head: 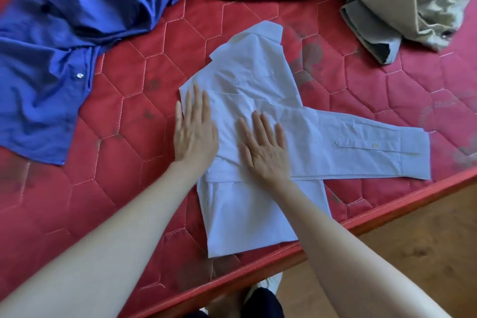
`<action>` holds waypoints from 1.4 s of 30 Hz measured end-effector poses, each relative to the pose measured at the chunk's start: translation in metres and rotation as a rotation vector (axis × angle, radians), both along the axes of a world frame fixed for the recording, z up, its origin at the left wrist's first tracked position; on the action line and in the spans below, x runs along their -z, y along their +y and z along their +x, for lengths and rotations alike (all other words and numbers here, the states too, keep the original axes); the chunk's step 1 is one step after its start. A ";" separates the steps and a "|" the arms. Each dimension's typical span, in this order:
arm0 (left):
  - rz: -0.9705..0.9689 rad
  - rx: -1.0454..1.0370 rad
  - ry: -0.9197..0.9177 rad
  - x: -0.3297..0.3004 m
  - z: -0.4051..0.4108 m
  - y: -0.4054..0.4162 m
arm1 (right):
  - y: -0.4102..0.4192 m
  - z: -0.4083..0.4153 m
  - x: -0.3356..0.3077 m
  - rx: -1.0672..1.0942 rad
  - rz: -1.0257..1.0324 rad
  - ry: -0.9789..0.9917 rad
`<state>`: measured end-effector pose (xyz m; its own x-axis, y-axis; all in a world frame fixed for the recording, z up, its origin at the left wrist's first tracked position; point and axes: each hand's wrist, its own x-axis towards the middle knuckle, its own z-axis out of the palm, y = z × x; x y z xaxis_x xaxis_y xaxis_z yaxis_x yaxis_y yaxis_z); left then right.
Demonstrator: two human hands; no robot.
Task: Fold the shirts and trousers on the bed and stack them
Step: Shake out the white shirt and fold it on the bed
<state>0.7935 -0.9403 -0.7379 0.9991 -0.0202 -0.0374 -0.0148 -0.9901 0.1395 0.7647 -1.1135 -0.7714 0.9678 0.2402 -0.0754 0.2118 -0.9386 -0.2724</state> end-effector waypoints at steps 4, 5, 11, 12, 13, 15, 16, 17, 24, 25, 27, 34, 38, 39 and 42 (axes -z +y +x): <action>-0.059 0.077 0.147 0.009 -0.085 -0.008 | 0.000 0.000 -0.003 -0.017 -0.008 0.043; -0.060 0.067 0.165 0.013 -0.094 -0.006 | 0.000 0.000 -0.003 -0.020 -0.010 0.044; -0.001 0.085 0.181 0.005 -0.088 -0.006 | -0.001 0.003 -0.006 -0.029 -0.001 0.098; 0.015 0.105 0.185 0.002 -0.083 -0.008 | -0.003 0.003 -0.008 -0.034 0.019 0.116; 0.028 0.134 0.187 -0.002 -0.076 -0.012 | -0.007 0.002 -0.011 -0.031 0.040 0.125; 0.053 0.195 0.199 -0.005 -0.059 -0.023 | -0.024 -0.002 -0.018 0.022 0.064 0.111; 0.075 0.227 0.209 -0.006 -0.050 -0.030 | -0.036 -0.004 -0.021 0.078 0.060 0.094; 0.099 0.262 0.218 -0.005 -0.041 -0.040 | -0.051 -0.006 -0.023 0.144 0.035 0.083; 0.141 0.572 0.225 0.009 -0.011 -0.139 | -0.181 -0.020 -0.027 0.495 -0.208 0.170; 0.137 0.586 0.221 0.012 -0.009 -0.152 | -0.195 -0.022 -0.028 0.533 -0.215 0.175; 0.142 0.593 0.221 0.017 -0.008 -0.171 | -0.217 -0.025 -0.028 0.611 -0.199 0.180; 0.171 0.545 0.216 0.027 -0.015 -0.189 | -0.255 -0.030 -0.037 0.947 -0.094 0.103; 0.079 0.564 0.294 0.019 -0.009 -0.184 | -0.261 -0.017 -0.050 1.182 0.180 0.146; 0.056 0.565 0.295 0.016 -0.009 -0.180 | -0.262 -0.015 -0.056 1.222 0.297 0.152; 0.005 0.543 0.237 0.002 -0.013 -0.161 | -0.251 -0.009 -0.081 1.225 0.435 0.049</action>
<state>0.7802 -1.1013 -0.7399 0.8101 -0.5258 -0.2592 -0.4888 -0.8500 0.1966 0.7552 -1.3645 -0.6905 0.5721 -0.7791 -0.2562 -0.7337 -0.3465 -0.5845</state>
